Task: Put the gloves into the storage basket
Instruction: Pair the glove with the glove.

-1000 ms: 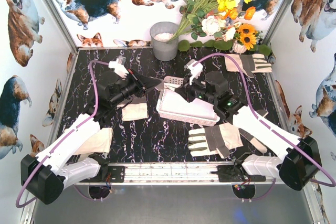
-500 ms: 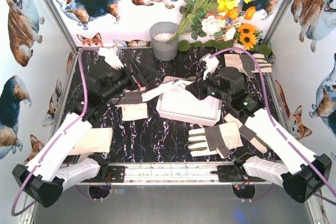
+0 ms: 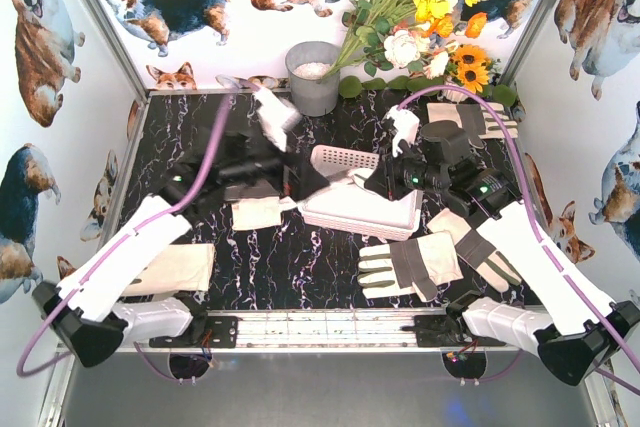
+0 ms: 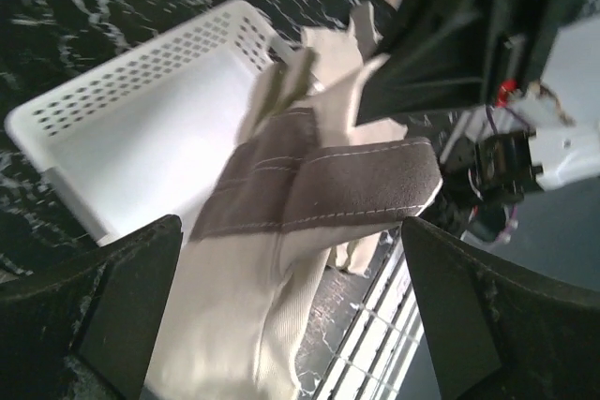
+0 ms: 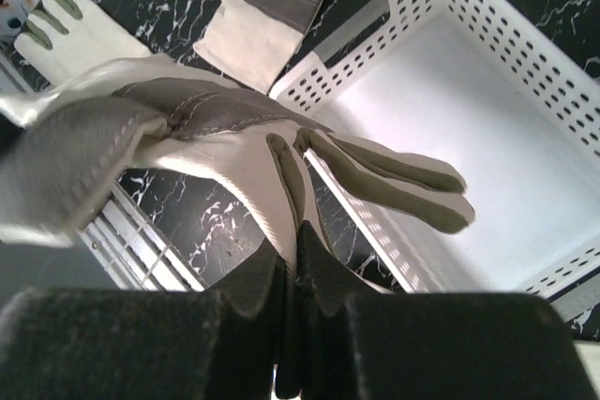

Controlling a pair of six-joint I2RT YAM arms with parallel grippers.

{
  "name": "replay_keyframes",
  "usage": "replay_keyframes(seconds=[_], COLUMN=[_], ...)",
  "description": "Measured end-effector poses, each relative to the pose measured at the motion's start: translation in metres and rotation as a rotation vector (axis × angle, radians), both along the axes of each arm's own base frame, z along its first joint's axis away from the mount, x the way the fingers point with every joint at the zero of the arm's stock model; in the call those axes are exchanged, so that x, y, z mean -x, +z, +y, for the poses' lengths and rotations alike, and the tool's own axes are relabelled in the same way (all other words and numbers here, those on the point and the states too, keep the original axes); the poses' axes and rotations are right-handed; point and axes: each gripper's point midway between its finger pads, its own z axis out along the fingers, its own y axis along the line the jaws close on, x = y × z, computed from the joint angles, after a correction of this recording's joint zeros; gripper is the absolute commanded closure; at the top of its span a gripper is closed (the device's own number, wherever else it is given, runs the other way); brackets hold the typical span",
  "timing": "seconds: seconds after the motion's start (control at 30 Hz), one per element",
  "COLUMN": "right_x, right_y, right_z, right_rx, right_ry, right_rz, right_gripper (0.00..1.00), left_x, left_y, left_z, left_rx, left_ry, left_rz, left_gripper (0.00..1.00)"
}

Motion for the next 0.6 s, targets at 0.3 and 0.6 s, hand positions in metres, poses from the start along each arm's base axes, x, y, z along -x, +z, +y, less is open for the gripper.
replay_keyframes(seconds=[0.3, 0.6], right_x=[0.007, 0.006], right_y=[-0.013, -0.014], right_z=[-0.002, -0.003], right_rx=[0.028, 0.031], right_ry=[0.003, -0.003], right_rz=[0.067, 0.065], right_gripper=[1.0, 1.0], left_x=[0.012, 0.035], left_y=[-0.046, -0.029], left_z=[-0.041, -0.063], left_rx=[-0.164, -0.178], left_ry=[-0.137, -0.215], left_rz=[-0.009, -0.085], left_gripper=[0.05, 0.03])
